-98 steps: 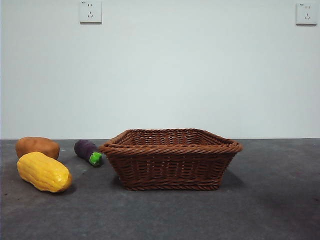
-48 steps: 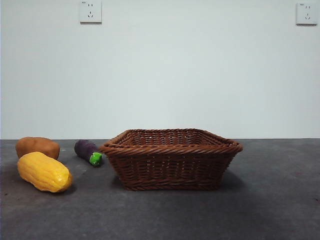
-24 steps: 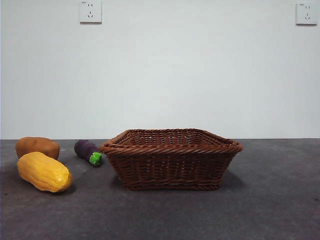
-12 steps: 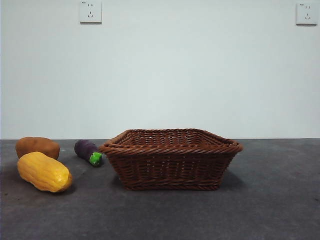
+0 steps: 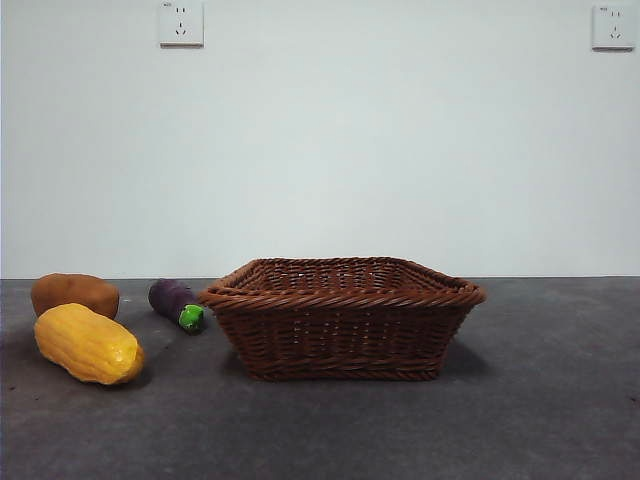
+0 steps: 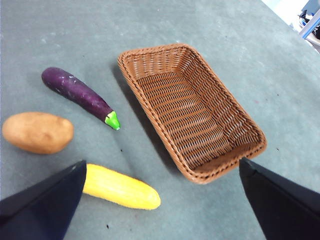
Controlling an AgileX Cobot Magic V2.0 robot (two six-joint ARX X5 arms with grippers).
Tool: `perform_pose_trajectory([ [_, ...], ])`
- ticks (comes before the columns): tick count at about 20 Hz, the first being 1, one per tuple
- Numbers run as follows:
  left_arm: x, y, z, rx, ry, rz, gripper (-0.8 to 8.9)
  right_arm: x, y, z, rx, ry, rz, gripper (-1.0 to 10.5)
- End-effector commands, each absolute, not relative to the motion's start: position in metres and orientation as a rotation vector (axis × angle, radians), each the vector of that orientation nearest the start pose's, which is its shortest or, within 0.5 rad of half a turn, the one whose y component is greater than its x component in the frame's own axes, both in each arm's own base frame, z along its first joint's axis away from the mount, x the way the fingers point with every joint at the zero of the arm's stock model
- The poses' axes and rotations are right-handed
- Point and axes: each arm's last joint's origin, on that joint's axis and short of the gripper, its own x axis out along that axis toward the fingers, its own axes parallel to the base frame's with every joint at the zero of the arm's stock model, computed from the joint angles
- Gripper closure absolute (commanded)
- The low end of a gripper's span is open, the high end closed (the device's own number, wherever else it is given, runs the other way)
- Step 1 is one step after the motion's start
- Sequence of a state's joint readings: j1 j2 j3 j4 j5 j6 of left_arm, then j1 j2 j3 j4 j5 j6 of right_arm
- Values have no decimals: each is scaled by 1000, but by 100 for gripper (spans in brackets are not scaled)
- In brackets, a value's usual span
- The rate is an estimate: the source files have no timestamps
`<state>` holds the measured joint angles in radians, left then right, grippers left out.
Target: Help me put the vegetables on the table into the basket
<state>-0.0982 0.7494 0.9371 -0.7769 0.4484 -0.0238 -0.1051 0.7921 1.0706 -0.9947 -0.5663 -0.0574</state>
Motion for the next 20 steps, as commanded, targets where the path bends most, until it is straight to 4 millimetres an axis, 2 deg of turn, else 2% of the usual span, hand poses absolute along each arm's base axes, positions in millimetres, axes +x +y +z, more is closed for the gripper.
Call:
perform_pose_trajectory([
  [1,136,-26,337,-128,588,-525,154,136,3,355,206,678,468,348],
  [4,142,-26,335,-131,612,-521,154,162,8,351,225,685,501,348],
  [6,146,-27,333,-134,627,-519,154,185,18,347,233,696,545,349],
  [15,159,-28,326,-141,674,-513,154,309,83,305,139,932,528,349],
  [20,167,-29,323,-165,690,-499,154,355,118,273,100,1030,532,350],
])
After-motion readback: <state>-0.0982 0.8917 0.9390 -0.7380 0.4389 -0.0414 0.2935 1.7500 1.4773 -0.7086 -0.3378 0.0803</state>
